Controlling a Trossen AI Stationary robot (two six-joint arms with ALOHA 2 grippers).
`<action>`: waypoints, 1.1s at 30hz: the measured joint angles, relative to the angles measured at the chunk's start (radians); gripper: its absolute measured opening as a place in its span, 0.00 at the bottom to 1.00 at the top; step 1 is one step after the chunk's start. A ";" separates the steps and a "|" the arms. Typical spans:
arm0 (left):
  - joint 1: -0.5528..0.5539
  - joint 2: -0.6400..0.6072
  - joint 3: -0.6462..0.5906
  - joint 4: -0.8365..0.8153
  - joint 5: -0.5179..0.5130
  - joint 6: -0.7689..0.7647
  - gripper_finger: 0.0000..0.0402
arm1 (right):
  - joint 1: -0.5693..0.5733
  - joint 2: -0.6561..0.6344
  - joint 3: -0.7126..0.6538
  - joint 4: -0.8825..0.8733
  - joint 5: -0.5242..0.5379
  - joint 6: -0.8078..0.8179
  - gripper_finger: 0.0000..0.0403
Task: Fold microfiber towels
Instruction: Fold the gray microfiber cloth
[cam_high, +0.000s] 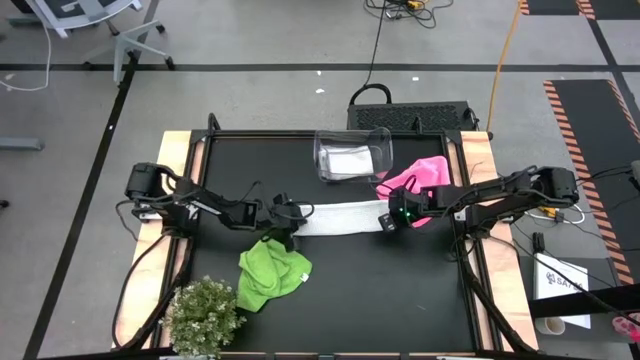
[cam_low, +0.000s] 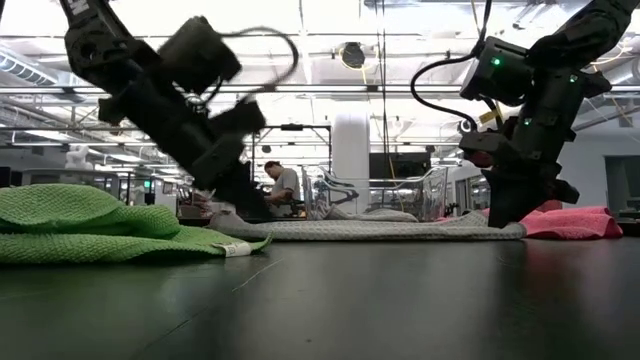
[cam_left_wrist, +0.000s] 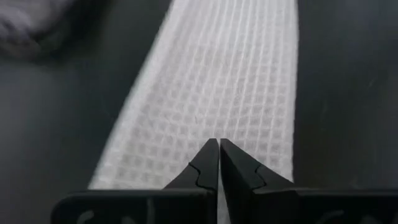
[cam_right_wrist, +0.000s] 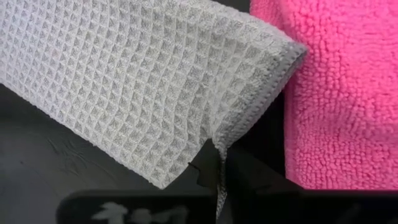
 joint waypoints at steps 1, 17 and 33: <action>0.000 -0.013 0.002 0.010 -0.008 0.012 0.05 | 0.000 0.000 0.000 -0.005 0.000 0.000 0.00; -0.022 -0.080 0.003 -0.280 -0.040 -0.024 0.05 | 0.000 -0.003 0.001 -0.019 -0.001 -0.003 0.00; -0.055 -0.080 0.004 -0.249 -0.044 -0.086 0.01 | 0.001 -0.148 0.000 -0.136 0.001 0.051 0.00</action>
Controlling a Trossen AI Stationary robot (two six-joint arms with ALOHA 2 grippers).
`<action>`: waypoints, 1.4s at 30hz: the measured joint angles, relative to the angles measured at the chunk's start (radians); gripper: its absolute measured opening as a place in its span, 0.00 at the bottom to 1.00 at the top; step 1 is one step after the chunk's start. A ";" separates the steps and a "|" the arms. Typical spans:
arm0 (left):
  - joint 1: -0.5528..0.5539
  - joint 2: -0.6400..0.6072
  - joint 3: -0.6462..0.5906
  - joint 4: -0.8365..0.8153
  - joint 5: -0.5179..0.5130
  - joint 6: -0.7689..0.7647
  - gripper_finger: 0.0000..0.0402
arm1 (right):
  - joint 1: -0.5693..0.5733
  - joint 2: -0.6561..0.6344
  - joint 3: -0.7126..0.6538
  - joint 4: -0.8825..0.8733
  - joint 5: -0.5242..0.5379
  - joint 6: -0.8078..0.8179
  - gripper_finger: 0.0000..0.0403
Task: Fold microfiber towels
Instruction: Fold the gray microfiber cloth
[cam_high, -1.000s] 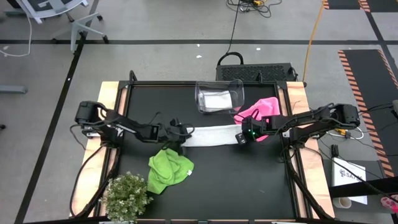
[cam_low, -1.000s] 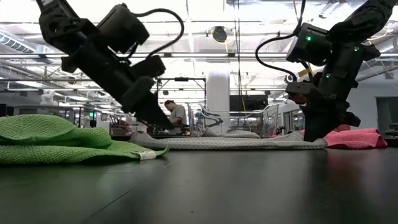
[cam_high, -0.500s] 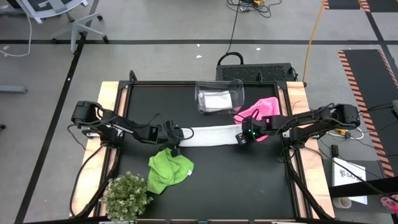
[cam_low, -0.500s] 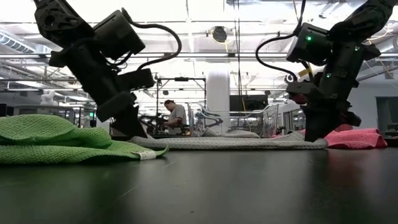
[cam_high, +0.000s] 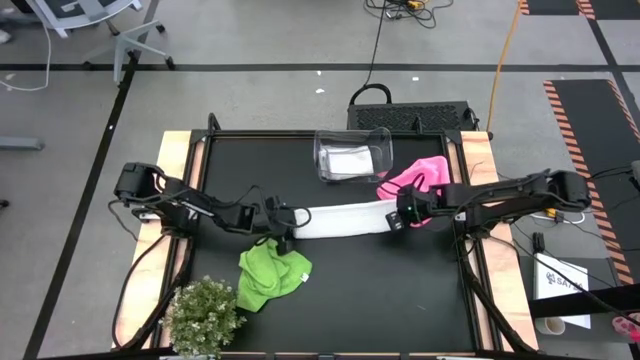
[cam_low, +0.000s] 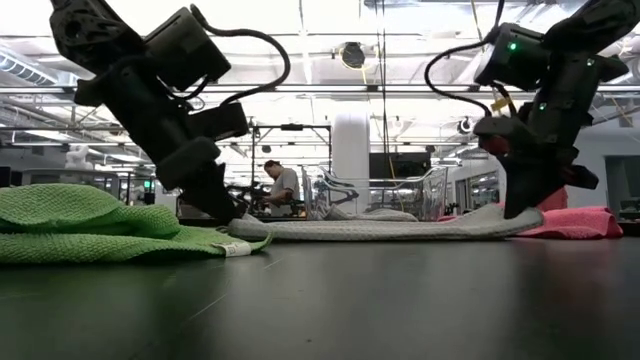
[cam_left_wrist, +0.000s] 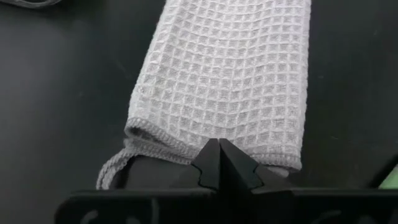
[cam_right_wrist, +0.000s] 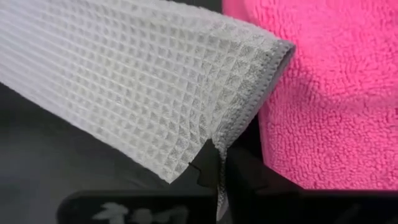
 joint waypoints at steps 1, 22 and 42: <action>-0.004 0.000 0.000 0.004 0.000 -0.007 0.01 | 0.000 -0.009 0.000 0.002 0.000 0.001 0.00; -0.013 0.066 0.002 0.126 -0.008 -0.053 0.01 | 0.029 -0.032 0.005 0.153 -0.029 0.028 0.00; -0.004 0.104 0.001 0.259 0.001 -0.036 0.01 | 0.088 -0.177 0.134 0.055 -0.028 0.029 0.00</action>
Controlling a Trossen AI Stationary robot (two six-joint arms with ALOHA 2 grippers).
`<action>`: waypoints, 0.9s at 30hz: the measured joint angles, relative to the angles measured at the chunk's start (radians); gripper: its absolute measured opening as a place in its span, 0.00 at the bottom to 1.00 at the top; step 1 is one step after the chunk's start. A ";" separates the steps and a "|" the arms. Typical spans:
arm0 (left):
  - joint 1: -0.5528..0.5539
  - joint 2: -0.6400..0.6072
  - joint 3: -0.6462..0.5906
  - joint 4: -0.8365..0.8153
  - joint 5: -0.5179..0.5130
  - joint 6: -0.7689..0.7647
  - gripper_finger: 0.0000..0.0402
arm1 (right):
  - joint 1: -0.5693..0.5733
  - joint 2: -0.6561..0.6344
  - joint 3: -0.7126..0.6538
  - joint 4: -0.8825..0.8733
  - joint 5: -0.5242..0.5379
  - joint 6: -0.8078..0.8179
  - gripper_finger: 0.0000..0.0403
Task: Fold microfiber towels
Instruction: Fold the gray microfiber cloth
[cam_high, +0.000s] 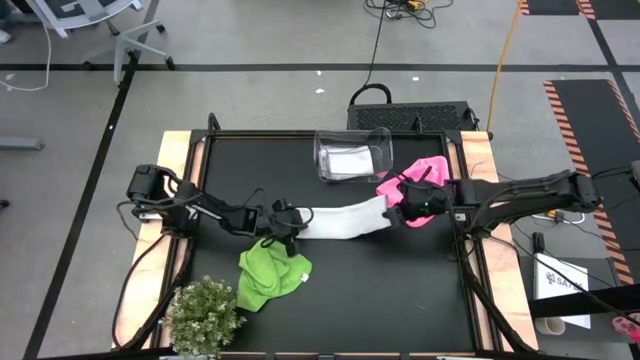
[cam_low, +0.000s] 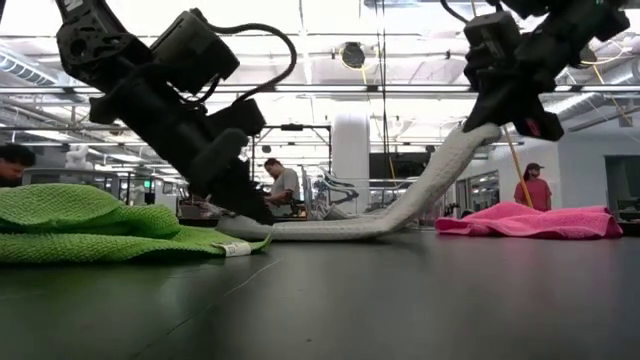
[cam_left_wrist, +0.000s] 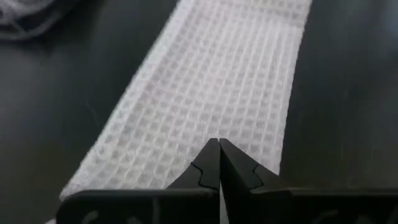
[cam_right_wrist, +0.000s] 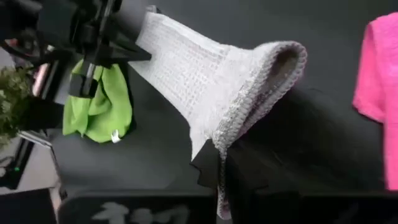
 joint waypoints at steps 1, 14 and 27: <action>0.000 0.007 0.006 0.008 -0.004 0.001 0.01 | 0.000 0.000 0.012 -0.020 0.000 -0.005 0.00; -0.007 0.173 0.225 -0.044 -0.005 0.068 0.00 | 0.003 -0.013 0.076 -0.199 -0.002 -0.028 0.00; 0.015 0.166 0.344 -0.167 -0.047 0.194 0.01 | 0.006 -0.028 0.235 -0.497 0.028 -0.028 0.00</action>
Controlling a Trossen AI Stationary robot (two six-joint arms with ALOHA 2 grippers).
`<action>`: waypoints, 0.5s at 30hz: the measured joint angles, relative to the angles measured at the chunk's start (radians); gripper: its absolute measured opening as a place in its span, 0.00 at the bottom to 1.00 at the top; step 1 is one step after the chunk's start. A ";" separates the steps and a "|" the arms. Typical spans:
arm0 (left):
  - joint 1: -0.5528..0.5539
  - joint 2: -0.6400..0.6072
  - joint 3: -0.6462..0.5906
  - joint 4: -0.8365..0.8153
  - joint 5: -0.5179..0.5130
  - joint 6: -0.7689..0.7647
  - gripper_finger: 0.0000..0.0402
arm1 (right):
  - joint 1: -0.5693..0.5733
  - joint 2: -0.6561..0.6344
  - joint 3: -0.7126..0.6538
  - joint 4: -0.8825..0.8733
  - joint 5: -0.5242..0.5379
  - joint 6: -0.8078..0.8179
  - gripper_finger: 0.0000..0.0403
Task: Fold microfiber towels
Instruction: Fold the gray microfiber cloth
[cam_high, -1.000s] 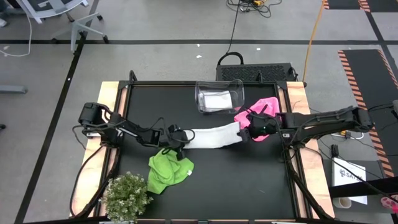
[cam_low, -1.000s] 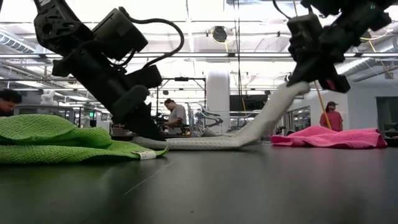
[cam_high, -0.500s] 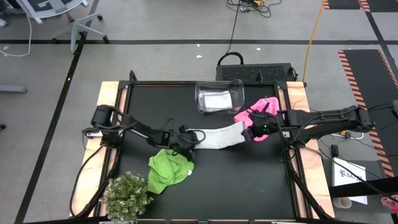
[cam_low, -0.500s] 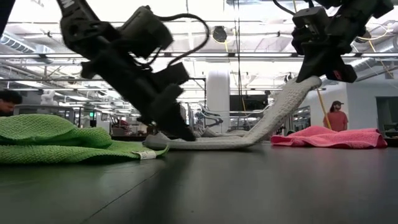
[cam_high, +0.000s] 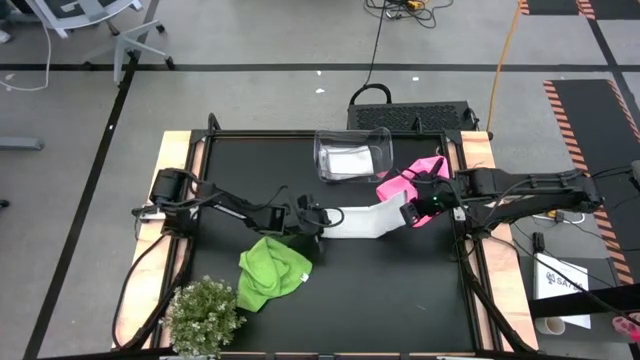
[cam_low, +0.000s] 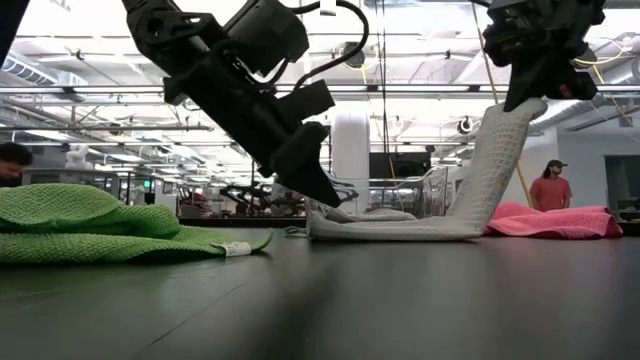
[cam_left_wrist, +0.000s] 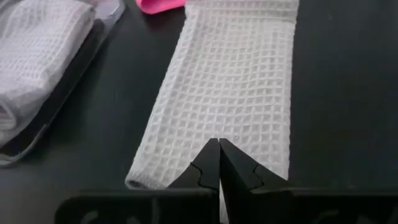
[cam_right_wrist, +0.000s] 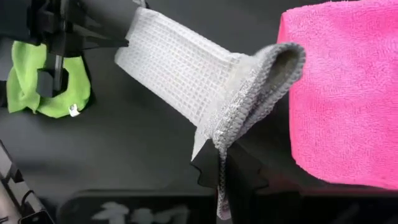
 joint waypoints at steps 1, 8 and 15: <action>0.001 -0.001 0.000 -0.003 0.000 -0.002 0.01 | 0.000 0.007 0.000 0.003 0.000 0.000 0.00; 0.000 -0.016 0.000 -0.139 0.000 -0.073 0.02 | -0.001 0.108 0.000 0.110 -0.027 -0.021 0.00; 0.000 -0.118 0.000 -0.314 -0.047 -0.121 0.02 | -0.004 0.275 0.000 0.425 -0.065 -0.119 0.00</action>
